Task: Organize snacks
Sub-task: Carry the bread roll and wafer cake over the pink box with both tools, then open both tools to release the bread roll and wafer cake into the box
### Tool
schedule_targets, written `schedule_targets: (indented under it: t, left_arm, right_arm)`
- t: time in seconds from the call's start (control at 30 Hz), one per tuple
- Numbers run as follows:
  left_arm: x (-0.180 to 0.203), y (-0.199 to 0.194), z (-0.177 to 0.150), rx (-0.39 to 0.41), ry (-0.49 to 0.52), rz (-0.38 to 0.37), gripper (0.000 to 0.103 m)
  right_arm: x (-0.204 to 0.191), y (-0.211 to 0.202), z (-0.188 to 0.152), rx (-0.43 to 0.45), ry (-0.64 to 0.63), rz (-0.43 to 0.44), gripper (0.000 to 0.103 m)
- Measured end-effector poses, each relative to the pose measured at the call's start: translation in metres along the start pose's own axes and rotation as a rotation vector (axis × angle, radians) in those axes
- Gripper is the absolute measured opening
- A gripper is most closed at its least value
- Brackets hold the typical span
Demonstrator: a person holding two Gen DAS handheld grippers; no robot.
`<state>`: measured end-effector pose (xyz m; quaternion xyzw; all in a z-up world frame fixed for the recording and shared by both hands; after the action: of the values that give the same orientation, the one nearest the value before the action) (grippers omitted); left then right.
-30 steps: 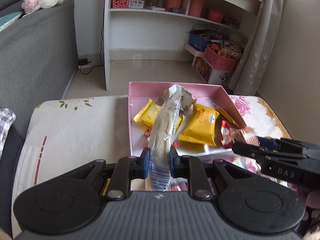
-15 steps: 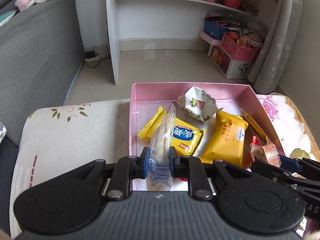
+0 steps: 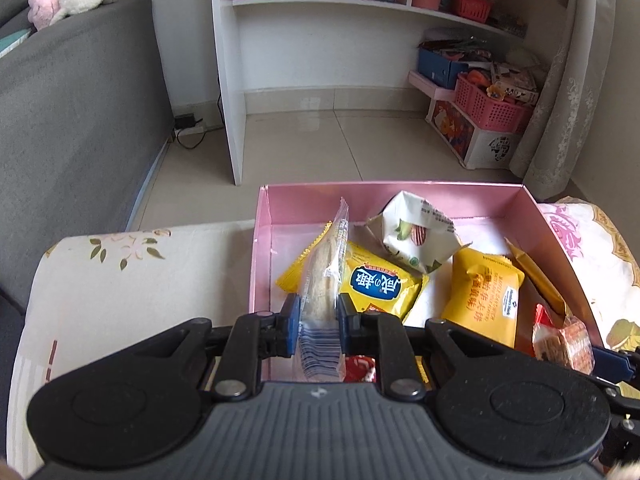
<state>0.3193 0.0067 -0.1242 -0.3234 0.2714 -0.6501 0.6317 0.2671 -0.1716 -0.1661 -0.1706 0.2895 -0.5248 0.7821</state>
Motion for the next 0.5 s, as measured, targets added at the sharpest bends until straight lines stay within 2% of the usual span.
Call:
schedule_targets:
  t: [0.1, 0.13, 0.17, 0.2, 0.23, 0.27, 0.5]
  left_arm:
    - [0.000, -0.001, 0.000, 0.011, 0.006, -0.006, 0.019]
    - [0.001, -0.002, 0.001, 0.017, 0.010, -0.005, 0.021]
    - [0.001, -0.004, 0.001, 0.025, 0.012, -0.006, 0.027]
    - [0.001, -0.006, 0.000, 0.030, 0.013, -0.012, 0.038]
    - [0.002, -0.009, 0.000, 0.032, 0.014, -0.021, 0.043]
    - [0.002, -0.011, 0.000, 0.035, 0.015, -0.028, 0.051]
    - [0.000, -0.029, 0.000, 0.044, 0.036, -0.044, 0.064]
  right_arm:
    - [0.000, -0.001, 0.001, 0.004, 0.001, -0.002, 0.046]
    - [0.001, -0.002, 0.001, 0.006, 0.005, -0.002, 0.052]
    - [0.002, -0.002, 0.002, 0.008, 0.015, -0.005, 0.055]
    - [0.003, -0.004, 0.004, 0.014, 0.026, 0.000, 0.063]
    - [0.004, -0.006, 0.005, 0.020, 0.039, 0.008, 0.072]
    - [0.005, -0.008, 0.006, 0.025, 0.056, 0.019, 0.074]
    - [0.006, -0.019, 0.013, 0.042, 0.070, 0.037, 0.081]
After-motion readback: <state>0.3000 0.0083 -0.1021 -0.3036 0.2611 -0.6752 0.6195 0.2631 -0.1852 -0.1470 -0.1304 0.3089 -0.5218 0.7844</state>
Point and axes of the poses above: each gripper's, at about its wrist camera, not at the fingertips, and y roughly the way its jaws point, x to its right, z to its top, the point moved 8 cm from there along y, roughly the way its jaws point, and after that the axes turned 5 degrees about -y, right-handed, at the moved point
